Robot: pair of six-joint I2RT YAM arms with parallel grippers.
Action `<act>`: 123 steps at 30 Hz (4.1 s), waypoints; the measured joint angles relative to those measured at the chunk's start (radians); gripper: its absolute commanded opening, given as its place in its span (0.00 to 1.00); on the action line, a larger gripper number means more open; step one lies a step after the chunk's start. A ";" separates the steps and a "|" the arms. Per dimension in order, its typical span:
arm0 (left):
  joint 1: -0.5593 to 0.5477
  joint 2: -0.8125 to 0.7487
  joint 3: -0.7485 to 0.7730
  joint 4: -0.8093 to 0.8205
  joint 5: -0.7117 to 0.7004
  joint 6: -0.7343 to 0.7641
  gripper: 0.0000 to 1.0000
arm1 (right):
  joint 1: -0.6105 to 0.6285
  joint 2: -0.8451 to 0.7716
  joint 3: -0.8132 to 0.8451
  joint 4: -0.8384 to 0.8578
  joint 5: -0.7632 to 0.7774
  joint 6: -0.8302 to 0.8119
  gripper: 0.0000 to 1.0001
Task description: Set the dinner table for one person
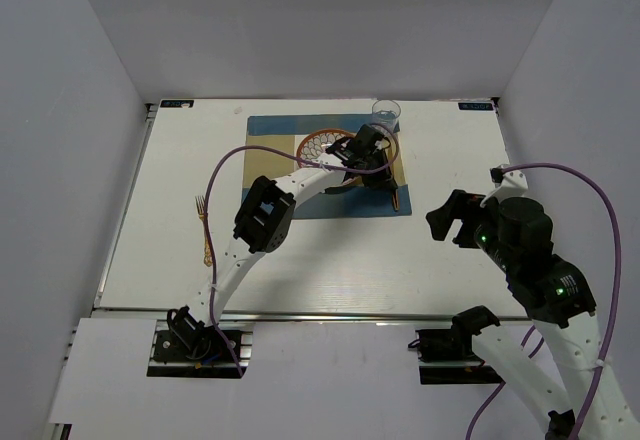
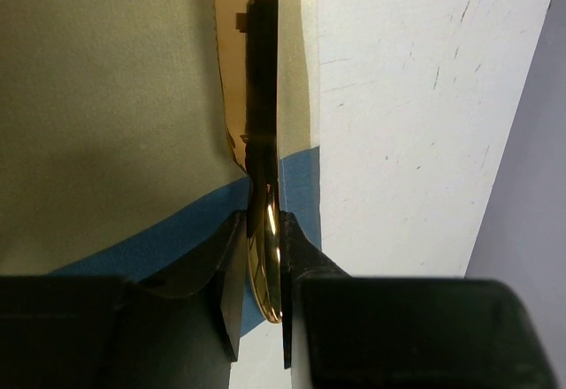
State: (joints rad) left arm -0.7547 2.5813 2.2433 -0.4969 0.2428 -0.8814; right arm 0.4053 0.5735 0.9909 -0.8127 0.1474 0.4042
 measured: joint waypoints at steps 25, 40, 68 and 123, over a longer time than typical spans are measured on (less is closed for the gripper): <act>0.003 0.032 0.019 0.026 0.007 -0.001 0.46 | 0.000 0.001 -0.027 0.020 -0.018 -0.016 0.89; -0.009 -0.001 0.021 -0.021 -0.046 0.013 0.78 | 0.000 0.000 -0.027 0.030 -0.046 -0.016 0.89; 0.842 -1.183 -1.163 -0.378 -0.394 0.102 0.96 | 0.000 -0.060 -0.225 0.240 -0.293 0.037 0.89; 0.945 -0.827 -1.199 -0.292 -0.267 0.200 0.00 | 0.000 -0.174 -0.301 0.388 -0.312 0.143 0.89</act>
State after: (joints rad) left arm 0.1902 1.7542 1.0447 -0.7891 -0.0242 -0.6811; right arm 0.4053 0.3996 0.6899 -0.4244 -0.1650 0.5472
